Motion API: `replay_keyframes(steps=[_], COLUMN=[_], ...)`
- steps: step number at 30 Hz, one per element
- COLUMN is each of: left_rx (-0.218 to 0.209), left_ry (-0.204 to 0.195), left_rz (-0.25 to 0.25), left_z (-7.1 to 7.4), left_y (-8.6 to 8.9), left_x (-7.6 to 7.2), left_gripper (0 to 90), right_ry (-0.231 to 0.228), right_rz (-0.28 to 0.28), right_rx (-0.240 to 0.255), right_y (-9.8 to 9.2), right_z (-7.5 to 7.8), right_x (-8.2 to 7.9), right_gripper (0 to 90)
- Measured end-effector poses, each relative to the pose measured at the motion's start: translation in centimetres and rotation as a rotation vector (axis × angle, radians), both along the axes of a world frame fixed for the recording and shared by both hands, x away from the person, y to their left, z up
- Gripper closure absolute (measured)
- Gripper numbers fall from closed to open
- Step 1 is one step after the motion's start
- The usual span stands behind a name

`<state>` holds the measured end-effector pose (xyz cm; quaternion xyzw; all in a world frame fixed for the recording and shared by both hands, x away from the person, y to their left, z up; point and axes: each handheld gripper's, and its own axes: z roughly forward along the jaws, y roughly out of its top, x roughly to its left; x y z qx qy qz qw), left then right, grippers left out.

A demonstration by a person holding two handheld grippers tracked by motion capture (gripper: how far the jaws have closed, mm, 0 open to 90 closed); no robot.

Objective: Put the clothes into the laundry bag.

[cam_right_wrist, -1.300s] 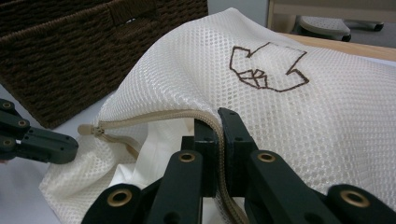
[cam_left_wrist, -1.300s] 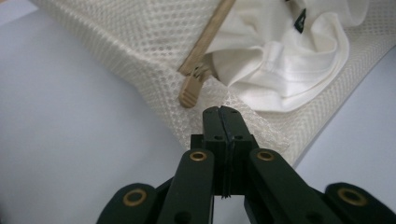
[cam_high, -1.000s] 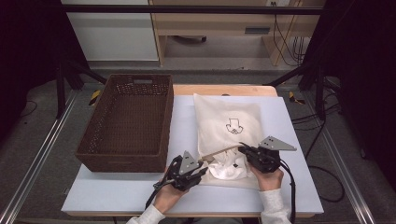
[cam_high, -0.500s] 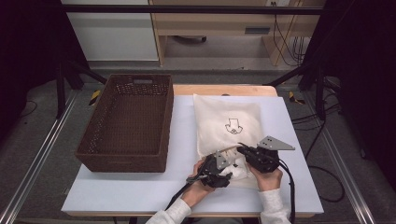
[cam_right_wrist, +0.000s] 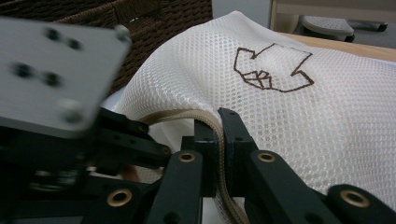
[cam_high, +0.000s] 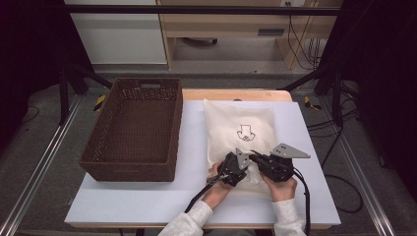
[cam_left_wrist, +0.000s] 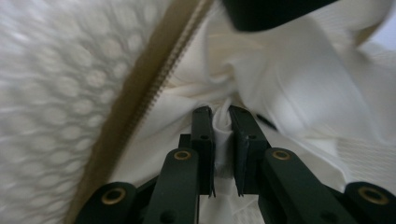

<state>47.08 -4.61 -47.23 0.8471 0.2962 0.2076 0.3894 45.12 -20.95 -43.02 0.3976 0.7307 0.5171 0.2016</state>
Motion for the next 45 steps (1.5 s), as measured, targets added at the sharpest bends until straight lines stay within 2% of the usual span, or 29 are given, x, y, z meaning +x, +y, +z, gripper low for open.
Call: replay_keyframes(steps=[4,6,9,11,13,15,18,21,23,25,26,27,29,30,32,34,36,38,41,45], left_rx=[-0.009,-0.037,-0.063,-0.052,-0.033,-0.037,-0.011,-0.014,0.022,0.035,0.044,0.035,0.030,0.045,0.019,-0.012,-0.034,-0.029,-0.026,-0.053], left_ry=[0.001,0.006,-0.021,-0.025,-0.020,-0.016,-0.003,0.027,0.029,0.041,0.030,0.021,0.027,0.020,0.028,0.022,0.010,0.004,0.017,0.064], left_rz=[-0.003,-0.016,-0.028,-0.016,0.016,0.036,0.053,0.068,0.085,0.093,0.103,0.099,0.118,0.127,0.133,0.136,0.136,0.139,0.151,0.152], left_z=[0.1,0.6,1.8,2.4,2.6,2.4,1.4,0.4,-0.4,-0.9,-1.2,-1.2,-1.2,-1.1,-0.7,-0.1,0.4,0.7,0.4,-0.1], left_y=[0.2,0.9,3.0,4.7,6.3,7.7,8.7,8.4,7.8,7.6,7.5,7.6,7.9,8.0,8.7,9.5,10.4,11.2,11.9,11.7], left_x=[-0.4,-1.2,-2.9,-3.9,-4.7,-5.5,-6.2,-6.0,-5.6,-5.3,-5.3,-5.2,-5.1,-5.2,-5.2,-5.5,-5.9,-6.2,-6.3,-5.8], left_gripper=[75.6,60.9,43.1,38.1,35.6,35.2,35.1,34.9,36.5,42.9,46.9,51.3,62.9,70.2,79.0,81.3,81.4,80.8,75.5,47.5], right_ry=[0.003,0.001,0.002,0.001,0.001,0.001,0.003,0.004,0.007,0.005,0.005,0.007,0.008,0.009,0.013,0.009,0.015,0.022,0.027,0.031], right_rz=[-0.003,0.000,-0.002,0.000,-0.001,-0.002,-0.001,-0.004,0.000,0.001,0.004,0.004,0.004,0.005,0.006,0.011,0.016,0.023,0.025,0.020], right_rx=[0.006,0.000,0.000,-0.003,-0.006,-0.007,-0.006,-0.004,-0.013,-0.015,-0.016,-0.016,-0.015,-0.017,-0.022,-0.035,-0.045,-0.050,-0.072,-0.086], right_y=[-0.1,-0.1,-0.1,-0.1,-0.1,0.0,-0.1,0.1,0.2,0.3,0.2,0.2,0.2,0.3,0.4,0.5,0.7,1.0,1.5,1.9], right_z=[-0.1,-0.1,-0.1,-0.1,-0.1,-0.1,-0.1,-0.2,-0.2,-0.3,-0.3,-0.3,-0.3,-0.3,-0.3,-0.2,-0.2,-0.2,-0.4,-0.7], right_x=[0.0,0.0,0.0,0.0,0.0,0.0,0.0,0.0,-0.1,-0.1,0.0,0.0,-0.1,-0.1,-0.1,-0.2,-0.3,-0.4,-0.4,-0.3], right_gripper=[86.7,86.7,86.7,86.7,86.6,86.7,86.6,86.6,86.5,86.5,86.5,86.5,86.4,86.4,86.4,86.0,85.4,84.6,83.3,83.3])
